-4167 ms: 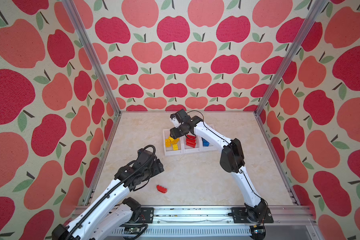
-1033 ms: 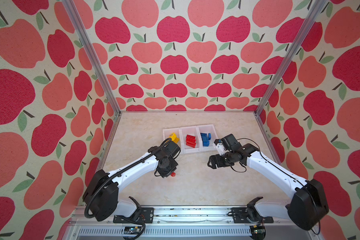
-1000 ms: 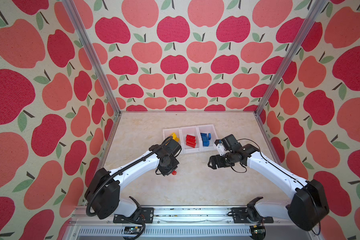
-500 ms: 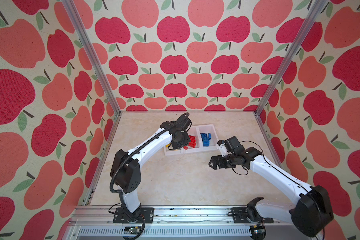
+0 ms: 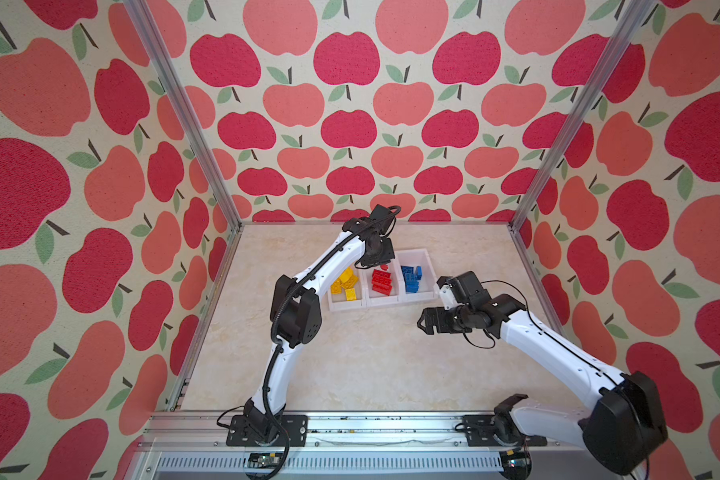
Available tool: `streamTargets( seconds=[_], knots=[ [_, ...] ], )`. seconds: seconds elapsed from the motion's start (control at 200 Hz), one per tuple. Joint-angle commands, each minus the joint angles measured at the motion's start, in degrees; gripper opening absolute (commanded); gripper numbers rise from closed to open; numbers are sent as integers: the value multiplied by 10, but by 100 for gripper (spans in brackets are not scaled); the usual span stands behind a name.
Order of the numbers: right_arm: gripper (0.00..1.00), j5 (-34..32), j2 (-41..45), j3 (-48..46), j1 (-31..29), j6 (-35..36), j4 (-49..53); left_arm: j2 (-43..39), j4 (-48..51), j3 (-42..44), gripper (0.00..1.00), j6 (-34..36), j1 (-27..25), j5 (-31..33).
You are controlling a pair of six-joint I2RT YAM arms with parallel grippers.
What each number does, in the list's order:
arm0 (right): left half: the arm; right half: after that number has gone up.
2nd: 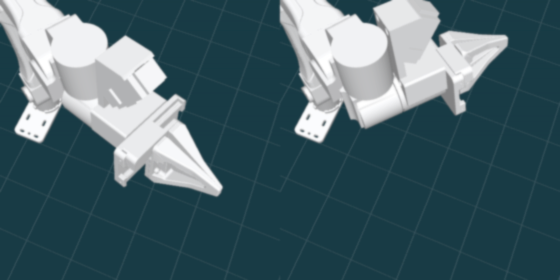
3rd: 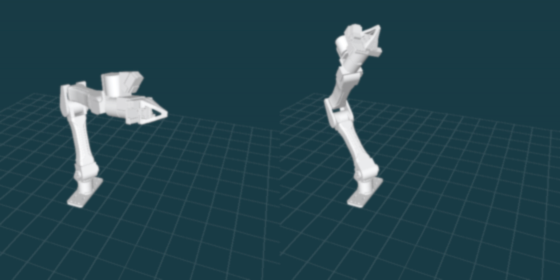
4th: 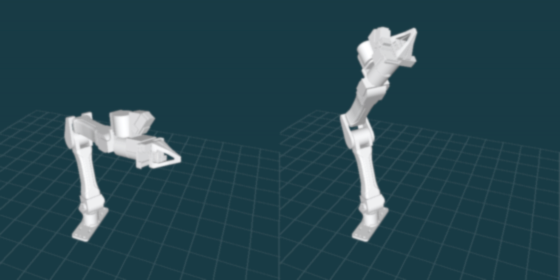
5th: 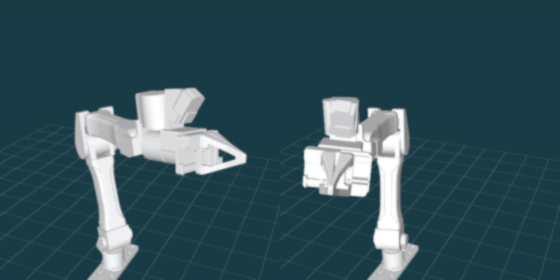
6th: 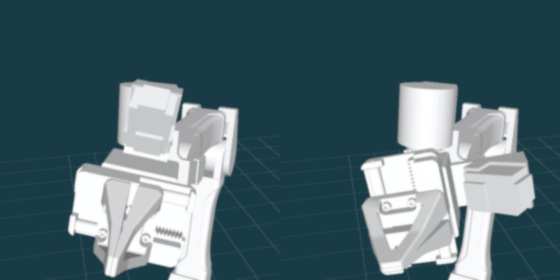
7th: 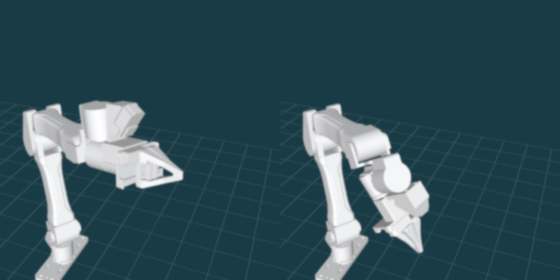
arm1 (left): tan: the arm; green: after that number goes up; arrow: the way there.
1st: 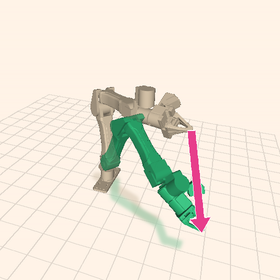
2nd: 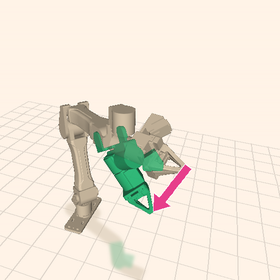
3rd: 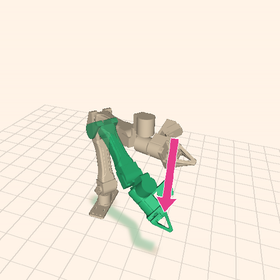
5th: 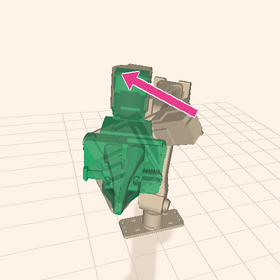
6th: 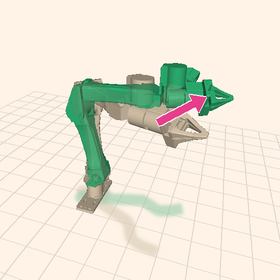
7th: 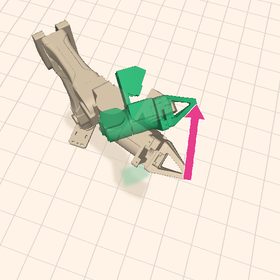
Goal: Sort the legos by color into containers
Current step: 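Lift the red curved brick and carry it over the red-brick bin, then open the left gripper to drop the red brick into its bin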
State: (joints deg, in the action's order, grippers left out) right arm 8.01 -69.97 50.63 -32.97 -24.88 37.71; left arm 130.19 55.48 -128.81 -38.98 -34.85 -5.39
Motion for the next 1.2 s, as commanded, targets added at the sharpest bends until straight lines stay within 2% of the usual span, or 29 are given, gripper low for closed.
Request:
streamTargets(
  seconds=[0.0,0.32,0.41,0.67,0.97,1.196],
  knots=[
    [95,-12,1,-1,3,-14,2,24,30,-38,6,32,8,3],
    [95,-20,9,-2,3,-18,10,53,-3,-44,11,33,15,-13],
    [95,-20,9,-2,3,-20,10,59,-9,-42,15,34,17,-19],
    [96,-21,8,2,3,-22,10,58,-18,-36,42,37,18,-22],
    [95,-22,10,2,3,-21,13,37,-28,-21,50,37,17,-20],
    [96,-29,13,6,4,-13,12,-29,-62,55,59,39,17,-7]
  ],
)
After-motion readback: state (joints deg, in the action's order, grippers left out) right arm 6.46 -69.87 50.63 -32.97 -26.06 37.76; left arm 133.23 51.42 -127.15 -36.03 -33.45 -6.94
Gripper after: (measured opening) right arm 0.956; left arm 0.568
